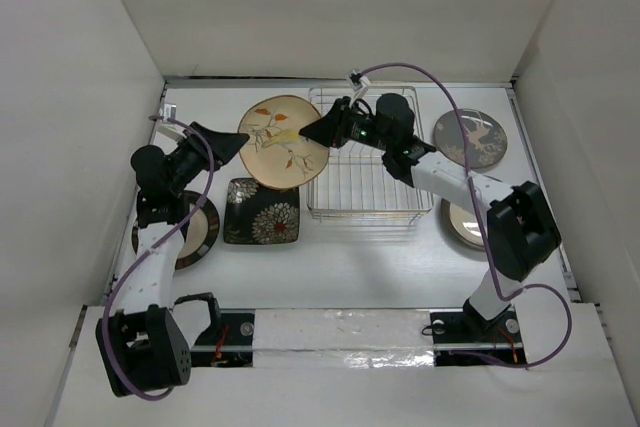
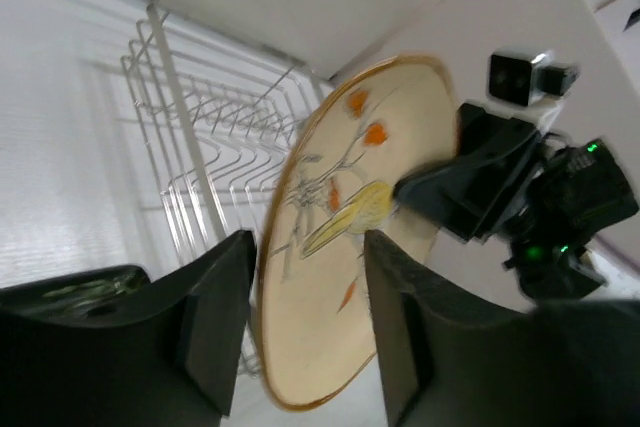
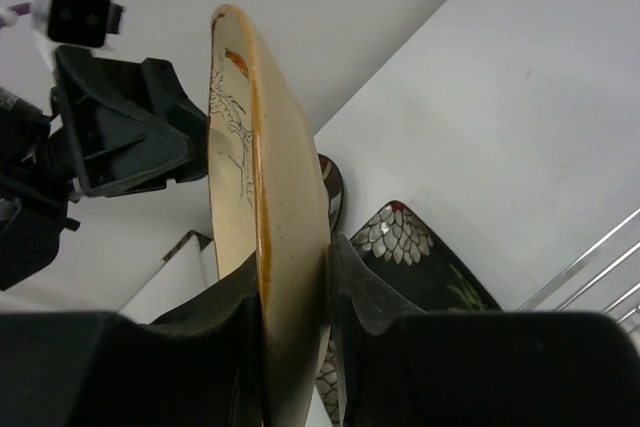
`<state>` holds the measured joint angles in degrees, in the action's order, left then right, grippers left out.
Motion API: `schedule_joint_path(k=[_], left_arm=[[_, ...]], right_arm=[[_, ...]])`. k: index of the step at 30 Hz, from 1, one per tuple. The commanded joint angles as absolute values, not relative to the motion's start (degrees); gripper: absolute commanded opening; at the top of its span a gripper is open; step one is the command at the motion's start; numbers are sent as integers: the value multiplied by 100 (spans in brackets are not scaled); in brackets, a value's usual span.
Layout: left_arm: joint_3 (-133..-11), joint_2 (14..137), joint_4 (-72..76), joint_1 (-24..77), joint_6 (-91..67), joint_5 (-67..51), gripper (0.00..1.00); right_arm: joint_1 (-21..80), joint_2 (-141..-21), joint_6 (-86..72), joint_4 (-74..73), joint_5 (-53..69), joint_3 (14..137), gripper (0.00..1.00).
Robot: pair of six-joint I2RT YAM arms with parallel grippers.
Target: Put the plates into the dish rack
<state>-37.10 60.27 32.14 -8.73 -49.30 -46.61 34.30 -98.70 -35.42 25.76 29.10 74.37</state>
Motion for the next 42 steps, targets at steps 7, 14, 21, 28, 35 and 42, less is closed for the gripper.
schedule_joint_path(k=[7,14,21,28,35,42], left_arm=[[-4675,4966,1935,-861,-3973,-3439,84],[-4921,4807,986,-642,-4209,-2690,78],[-4992,4878,809,-116,-4579,-3049,76],[-5404,4887,519,701,-4228,-3208,77],[-5695,4913,387,1300,-4069,-3392,80],[-5827,4957,343,1608,-4025,-3375,79]], right_arm=[[3234,-8676,-3753,2620,1636,7102,0],[3032,-8227,-3183,1112,-503,7505,0],[3032,-8648,-2374,-474,-2583,8498,0],[3226,-9719,-1934,-1273,-3348,9728,0],[3454,-10766,-1688,-2275,-3638,11169,0],[3629,-11109,-1749,-2487,-3815,11540,0]])
